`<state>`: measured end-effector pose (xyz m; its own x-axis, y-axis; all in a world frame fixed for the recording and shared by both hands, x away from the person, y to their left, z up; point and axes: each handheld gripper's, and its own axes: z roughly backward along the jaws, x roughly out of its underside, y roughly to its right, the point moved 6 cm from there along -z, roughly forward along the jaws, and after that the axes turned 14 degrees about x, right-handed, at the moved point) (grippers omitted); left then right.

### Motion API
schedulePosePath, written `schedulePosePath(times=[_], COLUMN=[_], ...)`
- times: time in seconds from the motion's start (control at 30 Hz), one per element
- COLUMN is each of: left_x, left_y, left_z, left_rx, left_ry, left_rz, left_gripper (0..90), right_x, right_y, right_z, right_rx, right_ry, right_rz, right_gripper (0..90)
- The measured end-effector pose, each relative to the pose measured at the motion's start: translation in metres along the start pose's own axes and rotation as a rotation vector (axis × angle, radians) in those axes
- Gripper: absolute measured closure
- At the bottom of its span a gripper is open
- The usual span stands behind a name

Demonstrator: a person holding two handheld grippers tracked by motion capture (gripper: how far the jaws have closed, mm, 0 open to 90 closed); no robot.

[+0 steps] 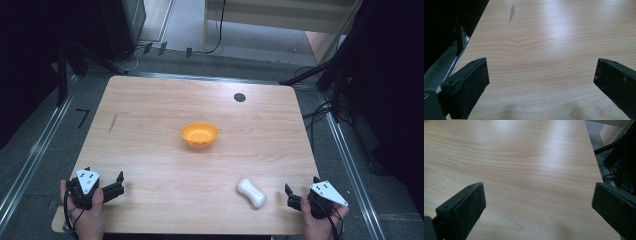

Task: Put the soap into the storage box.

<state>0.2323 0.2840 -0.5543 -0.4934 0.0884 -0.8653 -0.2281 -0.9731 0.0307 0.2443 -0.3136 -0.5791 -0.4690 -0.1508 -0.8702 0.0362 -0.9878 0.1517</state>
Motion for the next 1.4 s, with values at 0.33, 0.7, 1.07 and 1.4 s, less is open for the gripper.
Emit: schedulePosePath(times=[0.33, 0.7, 1.07, 1.4], left_x=[0.000, -0.001, -0.001, -0.001], left_y=[0.001, 0.001, -0.001, -0.001], left_z=[0.001, 0.000, 0.000, -0.002], left_rx=[0.017, 0.038, 0.045, 0.050], left_ry=[0.009, 0.008, 0.005, 0.003], left_rz=[-0.010, 0.002, 0.013, 0.019], left_gripper=[0.2, 0.2, 0.2, 0.2], right_x=[0.004, -0.014, -0.025, -0.029], right_y=[-0.003, 0.003, -0.013, -0.030], right_z=[-0.001, 0.005, 0.001, 0.001], right_rx=[-0.071, -0.120, -0.172, -0.211], right_ry=[-0.098, -0.224, -0.408, -0.457], right_rz=[0.055, 0.154, 0.276, 0.353], right_gripper=[0.1, 0.2, 0.4, 0.4])
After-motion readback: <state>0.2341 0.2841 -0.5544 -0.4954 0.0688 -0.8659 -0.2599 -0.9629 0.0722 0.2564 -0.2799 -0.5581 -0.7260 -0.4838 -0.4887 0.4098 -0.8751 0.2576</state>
